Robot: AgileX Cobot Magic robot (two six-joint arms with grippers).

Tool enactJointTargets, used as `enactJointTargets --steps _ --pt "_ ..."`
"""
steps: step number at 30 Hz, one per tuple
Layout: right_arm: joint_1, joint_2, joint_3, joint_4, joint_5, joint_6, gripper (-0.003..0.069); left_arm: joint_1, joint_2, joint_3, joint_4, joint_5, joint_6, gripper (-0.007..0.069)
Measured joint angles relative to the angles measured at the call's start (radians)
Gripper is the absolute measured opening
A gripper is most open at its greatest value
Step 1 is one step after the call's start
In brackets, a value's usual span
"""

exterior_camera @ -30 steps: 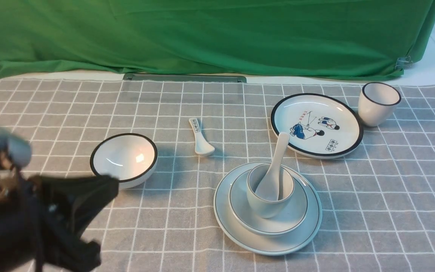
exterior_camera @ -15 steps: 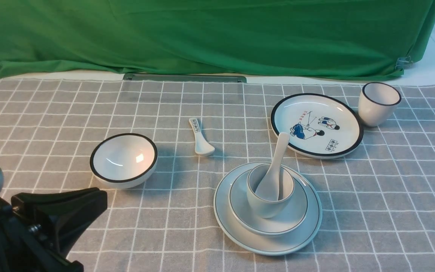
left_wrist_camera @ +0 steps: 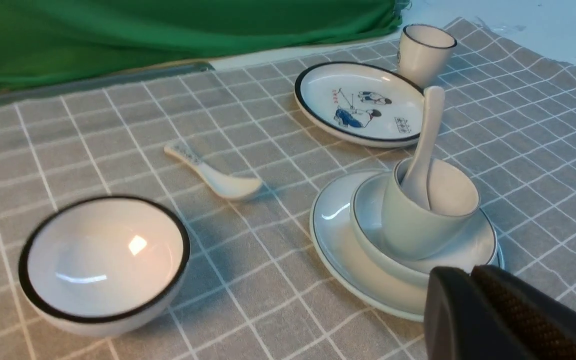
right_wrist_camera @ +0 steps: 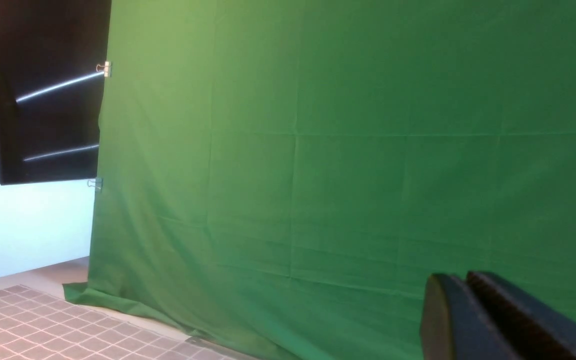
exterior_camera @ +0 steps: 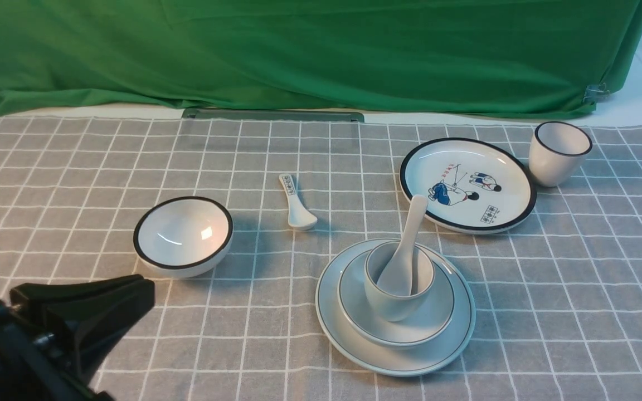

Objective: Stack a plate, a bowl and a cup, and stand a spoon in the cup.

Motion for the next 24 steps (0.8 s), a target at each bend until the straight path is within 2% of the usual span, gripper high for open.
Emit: enactJointTargets --steps 3,6,9,11,13,14,15,16,18,24 --pt "0.000 0.000 0.000 0.000 -0.001 0.000 0.0087 0.010 -0.122 0.034 -0.028 0.007 0.055 0.0010" --pt "0.000 0.000 0.000 0.000 -0.002 0.000 0.0088 0.080 -0.240 0.101 -0.104 0.007 0.099 0.0010" --pt "0.000 0.000 0.000 0.000 -0.002 0.000 0.0090 0.223 -0.351 0.200 -0.225 -0.004 0.203 0.0010" --pt "0.000 -0.001 0.000 0.000 -0.002 0.000 0.0090 0.340 -0.419 0.289 -0.309 -0.040 0.315 0.0010" --pt "0.000 -0.001 0.000 0.000 -0.002 0.000 0.0090 0.400 -0.450 0.321 -0.341 -0.056 0.358 0.0010" --pt "0.000 -0.001 0.000 0.000 -0.002 0.000 0.0090 0.474 -0.488 0.369 -0.368 -0.074 0.386 0.0010" --pt "0.000 -0.001 0.000 0.000 -0.002 0.000 0.0090 0.483 -0.488 0.373 -0.368 -0.076 0.387 0.0010" --pt "0.000 -0.001 0.000 0.000 -0.002 0.000 0.0090 0.547 -0.510 0.409 -0.383 -0.088 0.397 0.0010" --pt "0.000 -0.001 0.000 0.000 -0.002 0.000 0.0090 0.593 -0.516 0.433 -0.390 -0.086 0.401 0.0010" --pt "0.000 -0.001 0.000 0.000 -0.002 0.000 0.0093 0.642 -0.517 0.439 -0.388 -0.046 0.402 0.0010"
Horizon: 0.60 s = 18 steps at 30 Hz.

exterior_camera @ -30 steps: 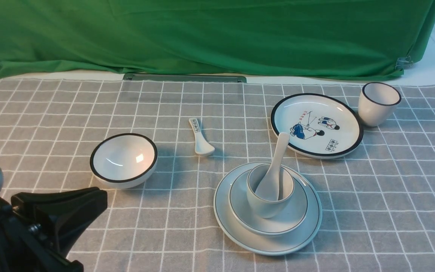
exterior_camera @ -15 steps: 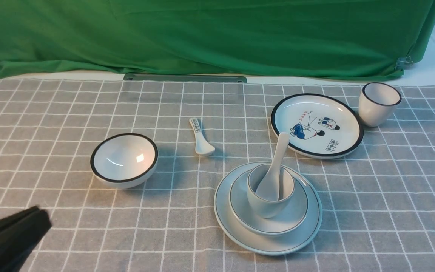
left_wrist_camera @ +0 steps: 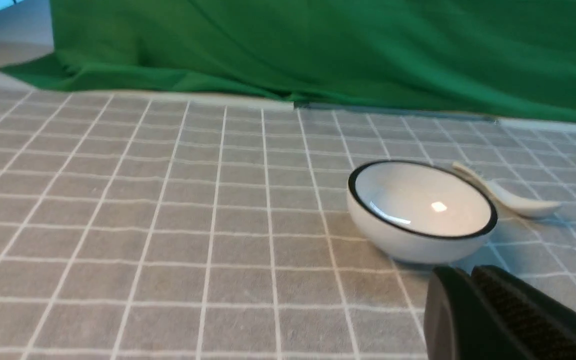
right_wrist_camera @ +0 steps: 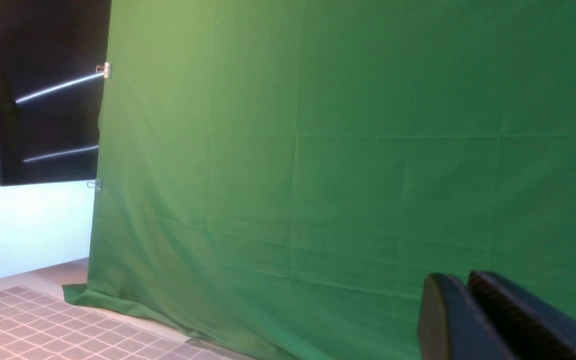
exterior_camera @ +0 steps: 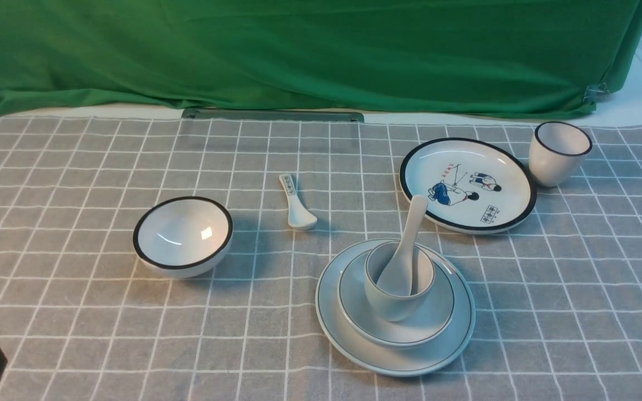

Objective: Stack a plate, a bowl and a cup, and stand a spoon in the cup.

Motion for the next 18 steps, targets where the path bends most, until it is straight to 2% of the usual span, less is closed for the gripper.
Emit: enactJointTargets --steps 18 --pt "0.000 0.000 0.000 0.000 0.000 0.000 0.0133 0.002 0.000 0.000 0.007 0.030 0.007 0.0010"
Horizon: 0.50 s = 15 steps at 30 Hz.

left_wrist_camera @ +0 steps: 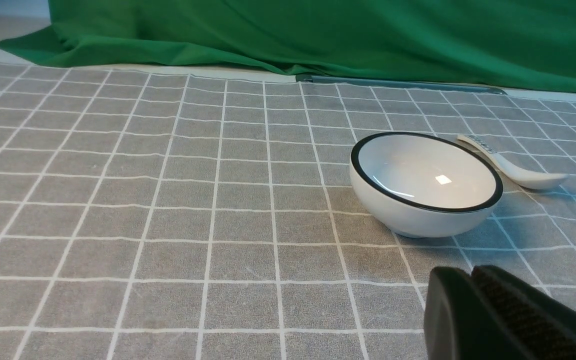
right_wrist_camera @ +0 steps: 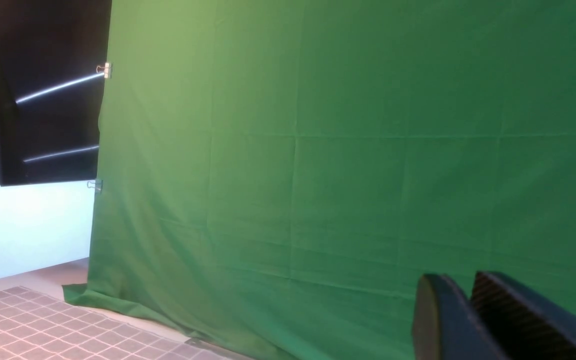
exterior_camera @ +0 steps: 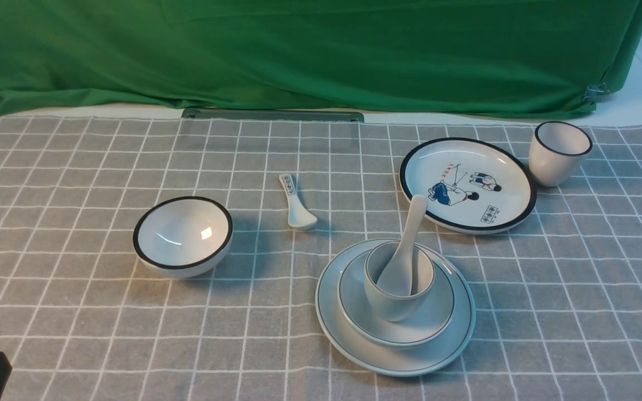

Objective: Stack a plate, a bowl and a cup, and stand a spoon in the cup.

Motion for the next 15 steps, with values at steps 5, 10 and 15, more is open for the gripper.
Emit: enactJointTargets --steps 5,10,15 --pt "0.000 0.000 0.000 0.000 0.000 0.000 0.0140 0.000 0.000 0.000 0.000 0.000 0.001 0.0010" --pt "0.000 0.000 0.000 0.000 0.000 0.000 0.0152 0.000 0.000 0.000 0.000 0.000 0.001 0.0011" --pt "0.000 0.000 0.000 0.000 0.000 0.000 0.0165 0.000 0.000 0.000 0.000 0.000 0.001 0.0011"
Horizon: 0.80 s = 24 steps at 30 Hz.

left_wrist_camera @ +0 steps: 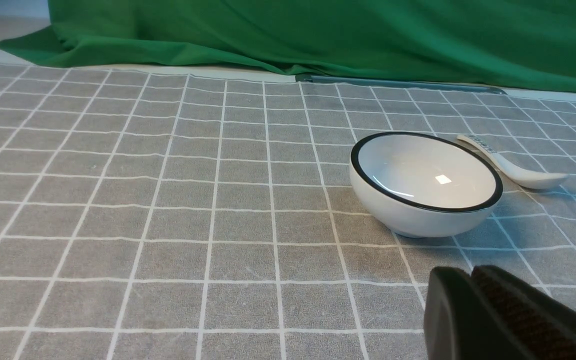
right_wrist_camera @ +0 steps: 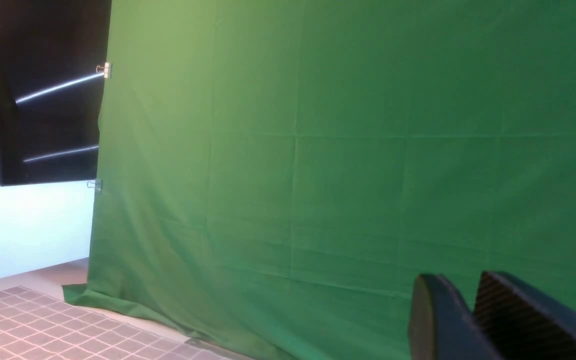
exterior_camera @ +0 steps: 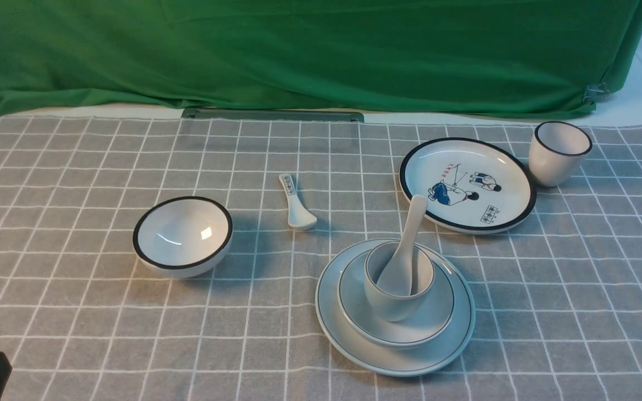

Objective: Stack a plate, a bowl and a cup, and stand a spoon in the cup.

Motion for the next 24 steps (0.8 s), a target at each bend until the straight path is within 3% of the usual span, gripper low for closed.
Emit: enactJointTargets --steps 7,11,14,24 --pt "-0.050 -0.009 0.050 0.000 0.089 -0.024 0.0182 0.000 0.000 0.000 0.000 0.000 0.001 0.0011" --pt "-0.319 -0.012 0.257 0.000 0.106 -0.029 0.0198 0.000 0.000 0.000 0.000 0.000 0.002 0.0011" --pt "-0.438 -0.035 0.438 0.000 0.114 -0.030 0.0204 0.000 0.000 0.000 0.000 0.000 0.003 0.0011" --pt "-0.477 -0.040 0.488 0.003 0.195 -0.034 0.0223 0.000 0.000 0.000 0.000 0.001 0.003 0.0011"
